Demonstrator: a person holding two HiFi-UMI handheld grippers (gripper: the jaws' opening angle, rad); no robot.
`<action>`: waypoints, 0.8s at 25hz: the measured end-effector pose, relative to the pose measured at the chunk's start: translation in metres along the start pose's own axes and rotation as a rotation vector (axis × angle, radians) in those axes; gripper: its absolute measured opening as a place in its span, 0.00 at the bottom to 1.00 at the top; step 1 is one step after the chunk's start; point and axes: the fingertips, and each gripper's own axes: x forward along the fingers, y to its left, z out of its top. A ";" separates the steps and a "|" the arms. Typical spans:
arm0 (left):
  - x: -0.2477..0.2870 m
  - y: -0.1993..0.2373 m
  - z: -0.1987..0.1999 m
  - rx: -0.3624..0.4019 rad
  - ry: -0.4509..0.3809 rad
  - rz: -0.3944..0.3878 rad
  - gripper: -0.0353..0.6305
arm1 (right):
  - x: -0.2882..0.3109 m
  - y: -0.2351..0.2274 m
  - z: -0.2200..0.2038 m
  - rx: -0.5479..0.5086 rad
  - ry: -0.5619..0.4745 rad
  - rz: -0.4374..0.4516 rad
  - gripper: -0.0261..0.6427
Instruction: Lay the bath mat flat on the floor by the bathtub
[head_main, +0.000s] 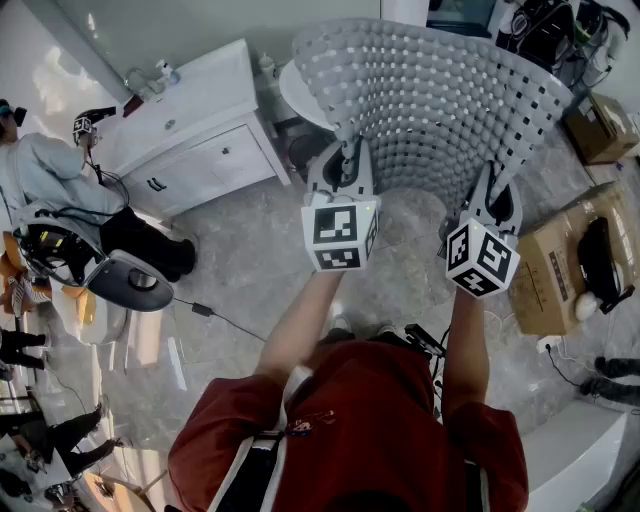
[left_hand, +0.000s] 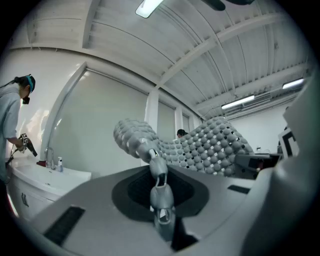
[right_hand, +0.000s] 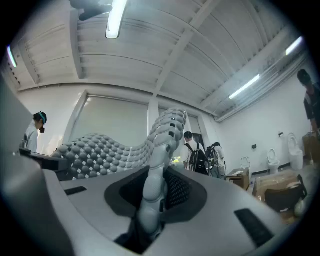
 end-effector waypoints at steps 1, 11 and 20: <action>-0.001 0.000 0.000 -0.002 -0.001 0.006 0.13 | 0.000 0.000 0.000 0.001 0.002 0.007 0.16; -0.005 0.003 -0.018 -0.022 0.022 0.020 0.13 | -0.006 -0.004 -0.011 -0.016 0.029 0.004 0.16; 0.000 0.010 -0.019 -0.030 0.017 -0.008 0.13 | -0.001 -0.001 -0.016 -0.008 0.038 -0.035 0.16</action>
